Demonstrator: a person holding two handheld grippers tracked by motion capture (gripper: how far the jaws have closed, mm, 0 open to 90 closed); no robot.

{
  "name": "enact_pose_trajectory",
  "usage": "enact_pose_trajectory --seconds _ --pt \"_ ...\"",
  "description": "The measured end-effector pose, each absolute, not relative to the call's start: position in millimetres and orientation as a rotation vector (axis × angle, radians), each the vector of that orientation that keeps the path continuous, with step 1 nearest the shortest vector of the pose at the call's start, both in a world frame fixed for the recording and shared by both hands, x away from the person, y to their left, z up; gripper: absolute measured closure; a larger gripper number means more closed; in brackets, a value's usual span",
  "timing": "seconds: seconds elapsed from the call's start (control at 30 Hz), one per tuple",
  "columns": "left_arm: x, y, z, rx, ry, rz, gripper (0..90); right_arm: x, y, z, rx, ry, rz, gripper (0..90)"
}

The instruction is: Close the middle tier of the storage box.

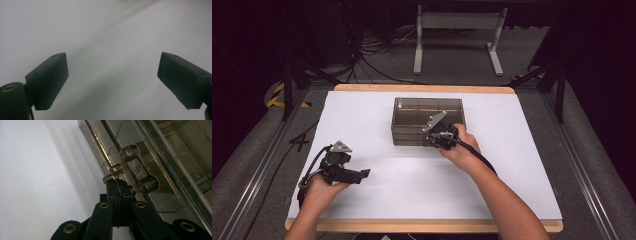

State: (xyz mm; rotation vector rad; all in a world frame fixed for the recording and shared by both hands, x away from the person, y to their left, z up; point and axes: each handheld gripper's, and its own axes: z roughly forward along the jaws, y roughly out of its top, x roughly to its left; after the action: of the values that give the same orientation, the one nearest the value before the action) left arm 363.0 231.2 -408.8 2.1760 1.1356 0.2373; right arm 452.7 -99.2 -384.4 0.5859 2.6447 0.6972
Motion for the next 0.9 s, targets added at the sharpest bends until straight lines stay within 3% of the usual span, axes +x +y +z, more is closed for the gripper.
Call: enact_pose_trajectory --seconds 0.47,0.9 --pt "364.6 229.7 -409.3 2.185 1.131 0.234 10.3 448.6 -103.5 -377.5 0.587 2.669 0.734 89.7" --pt "363.9 230.7 -409.6 2.181 1.136 0.228 10.3 438.3 -109.8 -359.3 0.543 2.722 0.786 78.4"
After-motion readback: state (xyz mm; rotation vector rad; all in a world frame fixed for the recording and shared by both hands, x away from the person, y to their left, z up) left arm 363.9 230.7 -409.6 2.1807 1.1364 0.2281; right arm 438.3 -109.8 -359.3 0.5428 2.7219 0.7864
